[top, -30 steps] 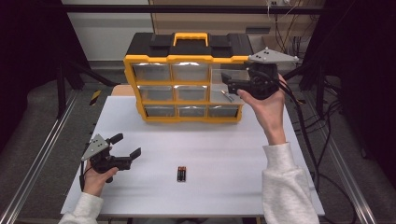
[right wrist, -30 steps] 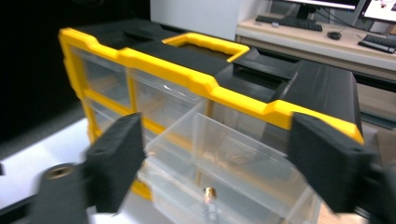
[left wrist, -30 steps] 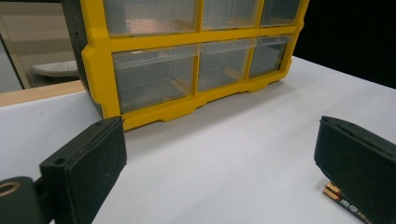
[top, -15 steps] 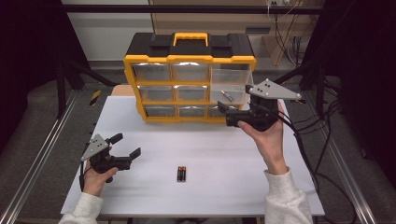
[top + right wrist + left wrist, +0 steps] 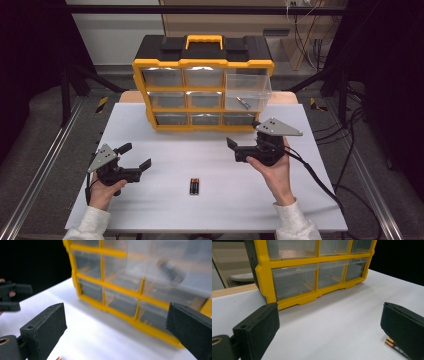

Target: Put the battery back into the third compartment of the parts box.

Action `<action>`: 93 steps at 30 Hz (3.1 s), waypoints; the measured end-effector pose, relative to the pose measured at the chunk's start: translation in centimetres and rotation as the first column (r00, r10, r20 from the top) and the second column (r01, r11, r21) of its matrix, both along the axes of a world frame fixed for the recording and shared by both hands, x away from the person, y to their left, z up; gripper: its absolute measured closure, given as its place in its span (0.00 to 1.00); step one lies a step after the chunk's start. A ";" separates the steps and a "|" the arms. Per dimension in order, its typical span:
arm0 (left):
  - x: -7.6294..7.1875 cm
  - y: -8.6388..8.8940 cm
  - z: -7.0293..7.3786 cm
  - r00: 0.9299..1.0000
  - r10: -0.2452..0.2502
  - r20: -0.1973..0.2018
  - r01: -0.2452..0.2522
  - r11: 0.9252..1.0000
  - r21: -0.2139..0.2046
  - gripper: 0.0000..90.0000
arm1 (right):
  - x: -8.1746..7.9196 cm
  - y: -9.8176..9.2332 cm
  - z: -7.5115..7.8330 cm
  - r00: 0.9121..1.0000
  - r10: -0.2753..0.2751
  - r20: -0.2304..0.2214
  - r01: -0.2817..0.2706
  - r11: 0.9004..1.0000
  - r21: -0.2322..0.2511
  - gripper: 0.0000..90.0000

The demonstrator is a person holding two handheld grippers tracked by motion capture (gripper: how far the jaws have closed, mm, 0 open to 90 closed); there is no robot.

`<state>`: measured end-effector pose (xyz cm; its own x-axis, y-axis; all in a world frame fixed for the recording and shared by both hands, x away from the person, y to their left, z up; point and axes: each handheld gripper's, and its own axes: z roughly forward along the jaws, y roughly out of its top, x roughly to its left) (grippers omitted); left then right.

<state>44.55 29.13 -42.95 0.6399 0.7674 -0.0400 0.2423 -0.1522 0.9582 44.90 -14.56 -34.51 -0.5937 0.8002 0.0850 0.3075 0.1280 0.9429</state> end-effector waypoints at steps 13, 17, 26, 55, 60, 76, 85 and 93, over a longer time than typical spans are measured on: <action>0.0 0.1 0.1 1.000 0.003 0.002 -0.003 1.000 -0.005 0.02 | 0.0 2.5 -4.5 0.994 0.049 -0.099 -0.052 0.998 -0.030 0.04; 0.0 0.1 0.0 1.000 0.005 0.000 -0.005 1.000 -0.003 0.02 | -0.3 3.4 -5.5 0.990 0.073 -0.119 -0.078 0.996 -0.034 0.03; 0.0 0.2 0.1 1.000 0.003 0.001 -0.003 1.000 -0.006 0.02 | -0.5 5.3 -8.1 0.978 0.104 -0.179 -0.118 0.990 -0.074 0.03; 0.1 0.0 -0.1 1.000 -0.002 -0.005 0.002 1.000 -0.002 0.02 | -1.1 10.6 -12.8 0.945 0.163 -0.284 -0.223 0.956 -0.190 0.09; 0.1 0.0 -0.1 1.000 -0.003 -0.003 0.003 1.000 -0.004 0.02 | -0.9 10.8 -13.4 0.938 0.172 -0.300 -0.236 0.952 -0.192 0.17; 0.1 0.1 -0.1 1.000 0.000 -0.002 0.000 1.000 -0.002 0.02 | -1.2 11.1 -14.3 0.910 0.223 -0.351 -0.306 0.930 -0.202 0.50; 0.0 0.0 0.0 1.000 0.001 -0.001 -0.001 1.000 -0.004 0.02 | -1.4 10.9 -14.1 0.917 0.203 -0.345 -0.293 0.926 -0.236 0.64; 0.0 0.0 0.0 1.000 0.001 0.002 -0.001 1.000 -0.006 0.02 | -1.4 10.8 -14.0 0.913 0.202 -0.354 -0.296 0.925 -0.237 0.82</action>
